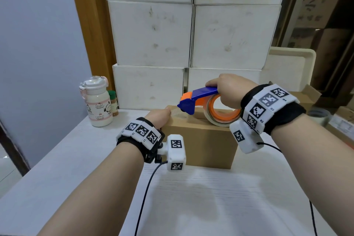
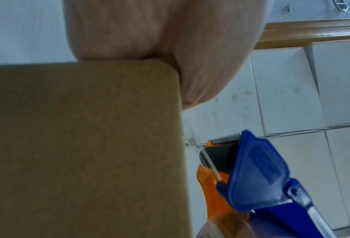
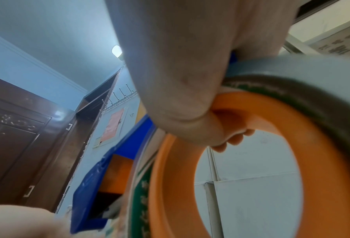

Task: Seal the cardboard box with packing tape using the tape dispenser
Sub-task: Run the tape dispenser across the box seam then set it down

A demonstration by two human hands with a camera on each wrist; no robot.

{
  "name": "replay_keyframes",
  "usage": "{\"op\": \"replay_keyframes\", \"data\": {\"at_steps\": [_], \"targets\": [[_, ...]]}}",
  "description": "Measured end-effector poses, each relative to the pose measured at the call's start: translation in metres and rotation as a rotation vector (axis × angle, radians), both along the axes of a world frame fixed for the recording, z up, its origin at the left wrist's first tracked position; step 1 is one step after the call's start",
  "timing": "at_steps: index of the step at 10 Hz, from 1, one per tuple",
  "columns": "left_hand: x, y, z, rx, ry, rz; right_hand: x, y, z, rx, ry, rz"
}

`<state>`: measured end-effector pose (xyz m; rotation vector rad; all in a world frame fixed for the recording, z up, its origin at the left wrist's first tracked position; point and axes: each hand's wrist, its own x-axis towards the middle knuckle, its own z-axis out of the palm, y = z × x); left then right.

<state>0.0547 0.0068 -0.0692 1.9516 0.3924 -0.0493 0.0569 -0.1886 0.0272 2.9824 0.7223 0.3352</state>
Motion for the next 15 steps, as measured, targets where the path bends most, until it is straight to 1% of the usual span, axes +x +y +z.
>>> {"op": "replay_keyframes", "data": {"at_steps": [1, 2, 3, 4, 5, 7, 8, 9, 10, 11, 13, 14, 15], "targets": [[-0.002, -0.005, 0.005, 0.087, 0.011, -0.015, -0.001, -0.002, 0.001, -0.010, 0.007, -0.027], [-0.005, -0.009, 0.008, 0.178, 0.003, -0.017, -0.001, -0.012, 0.006, -0.016, 0.026, -0.089], [-0.001, -0.009, 0.004, 0.140, -0.009, 0.005, -0.003, -0.018, 0.007, -0.025, 0.030, -0.110], [-0.003, -0.009, 0.004, 0.103, -0.014, 0.012, -0.005, -0.017, 0.005, -0.014, 0.016, -0.096], [-0.006, -0.002, 0.005, 0.125, -0.008, 0.019, -0.005, -0.012, 0.004, -0.005, -0.006, -0.075], [-0.013, 0.023, 0.016, 0.261, -0.011, 0.051, -0.007, 0.016, 0.002, -0.006, -0.030, -0.018], [-0.013, 0.032, 0.026, 0.288, -0.065, 0.105, -0.008, 0.030, 0.002, -0.051, -0.039, 0.003], [-0.011, 0.023, 0.035, 0.349, -0.098, 0.080, -0.009, 0.034, 0.003, -0.070, -0.042, 0.003], [-0.009, 0.007, 0.029, 0.443, -0.079, 0.001, -0.010, 0.031, 0.002, -0.066, -0.040, 0.005], [-0.010, 0.002, 0.021, 0.542, -0.102, -0.046, -0.009, 0.029, 0.001, -0.068, -0.046, 0.005], [-0.009, 0.008, 0.019, 0.657, -0.083, -0.088, -0.008, 0.027, 0.004, -0.062, -0.037, 0.010], [-0.009, 0.018, 0.022, 0.689, -0.012, -0.117, -0.010, 0.033, 0.002, -0.035, -0.060, 0.036], [-0.010, 0.033, 0.024, 0.740, 0.011, -0.129, -0.009, 0.045, 0.000, -0.030, -0.092, 0.070]]}}
